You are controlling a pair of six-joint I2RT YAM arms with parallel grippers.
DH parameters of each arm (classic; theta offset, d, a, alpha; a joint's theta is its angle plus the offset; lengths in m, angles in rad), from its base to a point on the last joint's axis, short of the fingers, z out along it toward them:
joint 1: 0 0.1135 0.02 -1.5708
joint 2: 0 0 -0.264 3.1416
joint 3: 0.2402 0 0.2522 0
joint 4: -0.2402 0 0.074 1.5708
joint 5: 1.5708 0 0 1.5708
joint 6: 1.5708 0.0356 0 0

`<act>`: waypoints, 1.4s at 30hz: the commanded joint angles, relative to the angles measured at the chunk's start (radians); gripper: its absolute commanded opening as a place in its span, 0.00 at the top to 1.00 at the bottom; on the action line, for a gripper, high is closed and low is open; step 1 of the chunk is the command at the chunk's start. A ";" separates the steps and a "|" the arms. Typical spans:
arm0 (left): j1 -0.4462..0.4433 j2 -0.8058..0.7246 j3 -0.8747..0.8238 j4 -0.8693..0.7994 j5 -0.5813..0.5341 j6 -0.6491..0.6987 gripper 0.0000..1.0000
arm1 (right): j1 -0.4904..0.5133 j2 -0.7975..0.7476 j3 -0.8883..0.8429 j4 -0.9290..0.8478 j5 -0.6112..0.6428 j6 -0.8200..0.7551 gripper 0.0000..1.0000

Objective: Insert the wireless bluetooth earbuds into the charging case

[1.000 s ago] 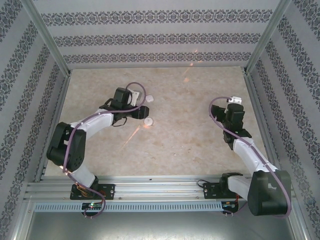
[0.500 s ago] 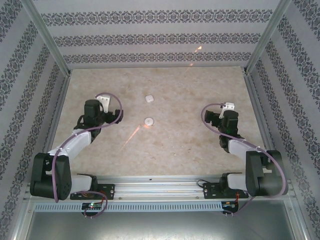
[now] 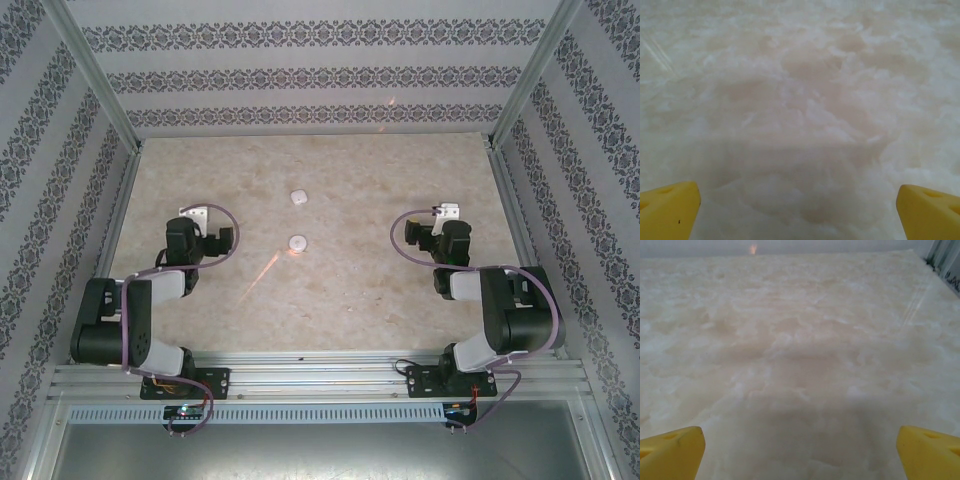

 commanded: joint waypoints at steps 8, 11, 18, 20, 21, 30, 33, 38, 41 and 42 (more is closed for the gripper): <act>0.016 0.126 -0.076 0.375 0.007 -0.042 0.00 | 0.034 -0.005 -0.010 0.089 0.086 -0.032 0.02; 0.015 0.129 -0.081 0.384 -0.004 -0.042 0.00 | 0.022 -0.006 -0.004 0.074 0.060 -0.026 0.02; 0.013 0.128 -0.134 0.483 0.127 0.005 0.00 | 0.015 -0.006 -0.001 0.067 0.043 -0.021 0.02; 0.013 0.124 -0.123 0.452 0.172 0.023 0.00 | 0.015 -0.004 0.000 0.067 0.043 -0.021 0.02; 0.013 0.125 -0.110 0.430 0.177 0.025 0.00 | 0.015 -0.005 0.000 0.067 0.043 -0.021 0.02; 0.014 0.122 -0.089 0.386 0.183 0.028 0.00 | 0.014 -0.005 0.001 0.067 0.042 -0.022 0.02; 0.014 0.123 -0.089 0.387 0.183 0.028 0.00 | 0.014 -0.006 0.001 0.067 0.042 -0.021 0.02; 0.015 0.123 -0.090 0.389 0.182 0.029 0.00 | 0.015 -0.002 0.005 0.061 0.040 -0.024 0.02; 0.015 0.124 -0.088 0.387 0.183 0.027 0.00 | 0.012 -0.001 0.006 0.059 0.035 -0.020 0.02; 0.015 0.124 -0.088 0.386 0.184 0.027 0.00 | 0.012 -0.004 0.005 0.059 0.033 -0.020 0.02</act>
